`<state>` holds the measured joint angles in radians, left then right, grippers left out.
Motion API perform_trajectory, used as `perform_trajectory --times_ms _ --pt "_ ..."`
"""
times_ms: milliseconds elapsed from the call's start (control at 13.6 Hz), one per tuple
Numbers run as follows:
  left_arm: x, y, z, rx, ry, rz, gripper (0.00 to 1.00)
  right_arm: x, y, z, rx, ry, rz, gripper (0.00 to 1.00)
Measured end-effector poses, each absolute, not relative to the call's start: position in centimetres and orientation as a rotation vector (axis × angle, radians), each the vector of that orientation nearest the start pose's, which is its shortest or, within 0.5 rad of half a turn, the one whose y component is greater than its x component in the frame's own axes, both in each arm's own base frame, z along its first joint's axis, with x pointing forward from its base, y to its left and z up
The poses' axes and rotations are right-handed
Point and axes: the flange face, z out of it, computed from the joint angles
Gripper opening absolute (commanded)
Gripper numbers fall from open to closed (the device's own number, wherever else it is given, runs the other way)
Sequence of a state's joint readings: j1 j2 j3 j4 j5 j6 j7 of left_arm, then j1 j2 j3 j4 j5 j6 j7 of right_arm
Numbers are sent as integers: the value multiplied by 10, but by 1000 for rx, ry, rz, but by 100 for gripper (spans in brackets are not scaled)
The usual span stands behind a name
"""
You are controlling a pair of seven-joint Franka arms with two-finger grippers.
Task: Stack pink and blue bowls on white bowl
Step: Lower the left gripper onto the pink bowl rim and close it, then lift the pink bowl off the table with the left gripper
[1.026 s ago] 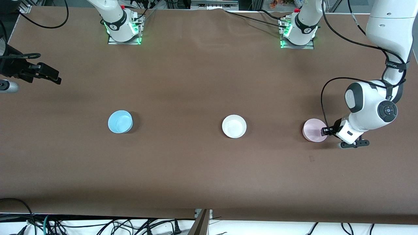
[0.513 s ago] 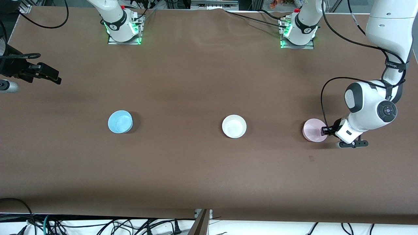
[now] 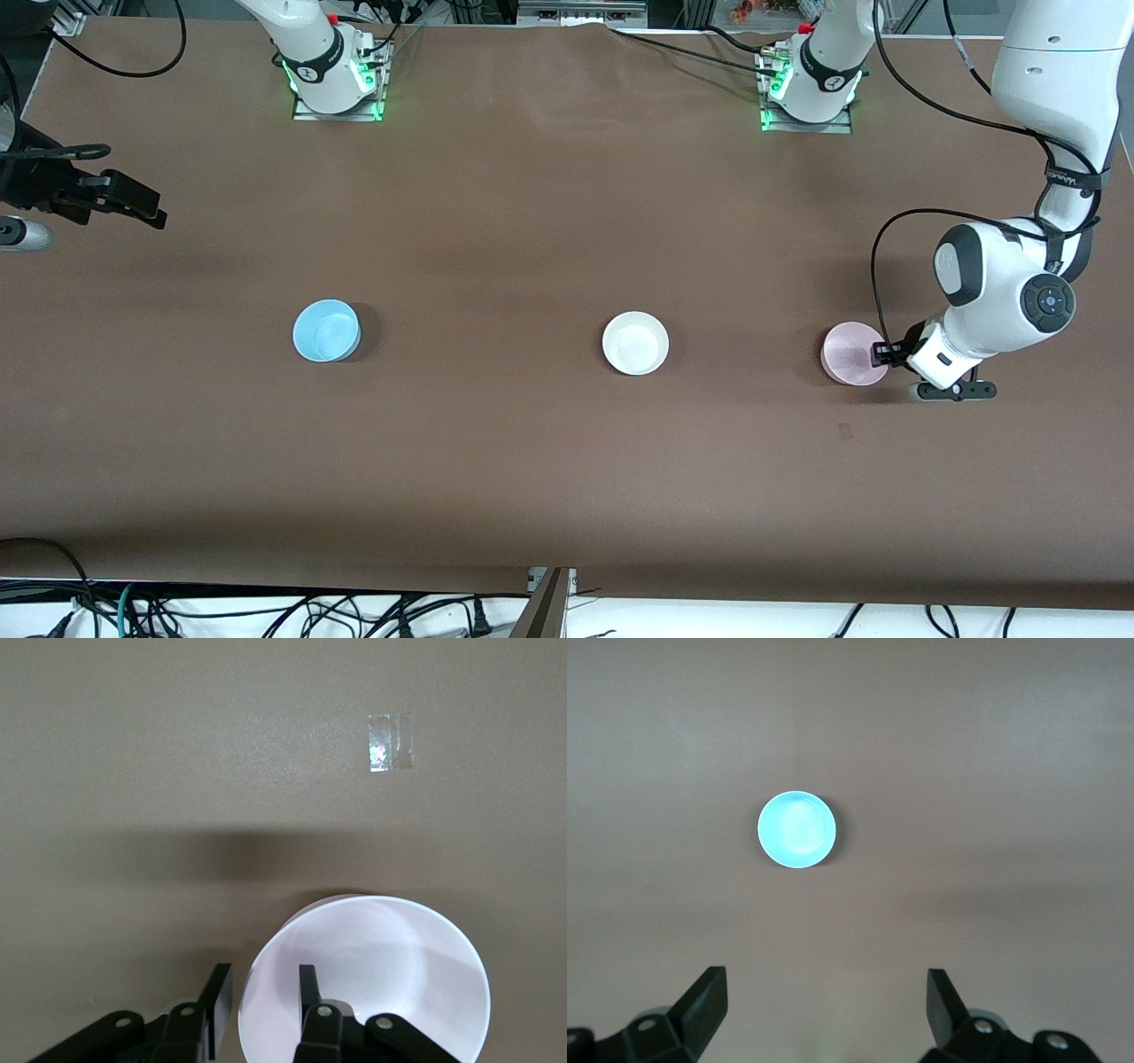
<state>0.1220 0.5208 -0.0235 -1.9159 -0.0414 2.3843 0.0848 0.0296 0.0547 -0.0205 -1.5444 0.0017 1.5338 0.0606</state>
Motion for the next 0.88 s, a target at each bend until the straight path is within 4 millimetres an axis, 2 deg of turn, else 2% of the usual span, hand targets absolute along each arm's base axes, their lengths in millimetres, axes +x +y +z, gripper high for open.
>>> perform_trajectory --times_ms 293,366,660,880 --pt "619 62 215 -3184 -72 79 32 567 6 603 -3140 81 102 99" --pt "619 62 215 -3184 -72 79 27 567 6 603 -3140 81 102 99" --pt "619 62 215 -3184 -72 79 22 567 6 603 -3140 81 103 99" --pt "619 62 215 -3184 -71 80 14 567 6 603 -3140 81 104 99"
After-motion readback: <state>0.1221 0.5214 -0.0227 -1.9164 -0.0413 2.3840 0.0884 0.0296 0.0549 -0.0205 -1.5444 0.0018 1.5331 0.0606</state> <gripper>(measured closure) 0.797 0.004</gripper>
